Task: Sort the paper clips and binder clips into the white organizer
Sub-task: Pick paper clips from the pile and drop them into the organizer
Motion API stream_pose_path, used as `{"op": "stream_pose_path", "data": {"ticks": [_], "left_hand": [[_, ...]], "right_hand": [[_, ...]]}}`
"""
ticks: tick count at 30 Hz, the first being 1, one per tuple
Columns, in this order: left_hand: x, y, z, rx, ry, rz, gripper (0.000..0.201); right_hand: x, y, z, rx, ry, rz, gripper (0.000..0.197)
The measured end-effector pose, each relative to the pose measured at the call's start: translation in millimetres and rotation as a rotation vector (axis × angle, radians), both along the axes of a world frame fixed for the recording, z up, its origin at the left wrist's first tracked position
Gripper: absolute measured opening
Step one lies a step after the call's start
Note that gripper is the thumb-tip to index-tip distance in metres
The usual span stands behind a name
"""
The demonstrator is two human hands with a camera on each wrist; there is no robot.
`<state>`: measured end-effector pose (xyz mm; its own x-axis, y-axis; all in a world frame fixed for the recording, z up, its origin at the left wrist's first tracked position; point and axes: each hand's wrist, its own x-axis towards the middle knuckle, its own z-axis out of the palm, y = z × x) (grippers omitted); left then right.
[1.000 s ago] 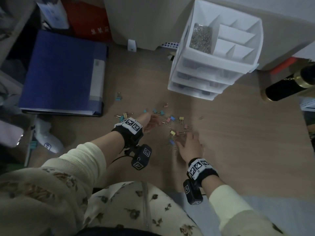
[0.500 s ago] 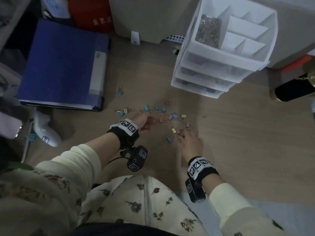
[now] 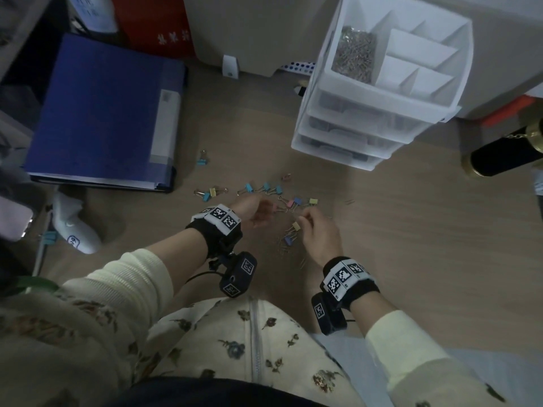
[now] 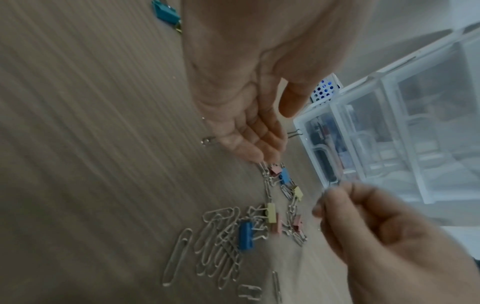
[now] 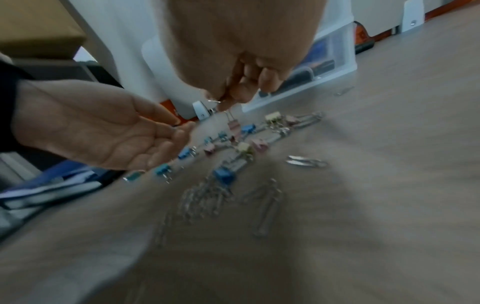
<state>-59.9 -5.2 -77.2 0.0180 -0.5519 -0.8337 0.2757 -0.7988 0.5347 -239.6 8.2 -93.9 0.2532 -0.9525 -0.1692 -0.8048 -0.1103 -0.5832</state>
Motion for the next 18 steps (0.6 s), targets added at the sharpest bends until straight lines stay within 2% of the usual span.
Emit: {"op": "stream_pose_path", "data": {"ticks": [4, 7, 9, 11, 14, 16, 18], "left_hand": [[-13, 4, 6, -0.036, 0.204, 0.031, 0.020], [-17, 3, 5, -0.070, 0.295, -0.003, 0.028], [-15, 2, 2, -0.084, 0.299, -0.021, 0.028], [-11, 1, -1, -0.085, 0.296, -0.016, 0.026], [-4, 0, -4, -0.035, 0.289, 0.005, 0.030], [0, -1, -7, 0.004, 0.233, 0.004, 0.036], [3, -4, -12, 0.038, 0.164, 0.010, 0.037]], "right_hand": [[26, -5, 15, 0.002, -0.186, 0.043, 0.006], [35, -7, 22, -0.024, -0.152, 0.118, 0.011], [36, -9, 22, -0.069, -0.097, 0.175, 0.017], [35, -11, 21, -0.152, -0.119, 0.218, 0.014], [24, -23, 18, -0.281, -0.103, 0.176, 0.010], [13, -38, 14, -0.183, -0.014, 0.072, 0.016], [1, -53, 6, -0.016, 0.155, 0.017, 0.027]]}}
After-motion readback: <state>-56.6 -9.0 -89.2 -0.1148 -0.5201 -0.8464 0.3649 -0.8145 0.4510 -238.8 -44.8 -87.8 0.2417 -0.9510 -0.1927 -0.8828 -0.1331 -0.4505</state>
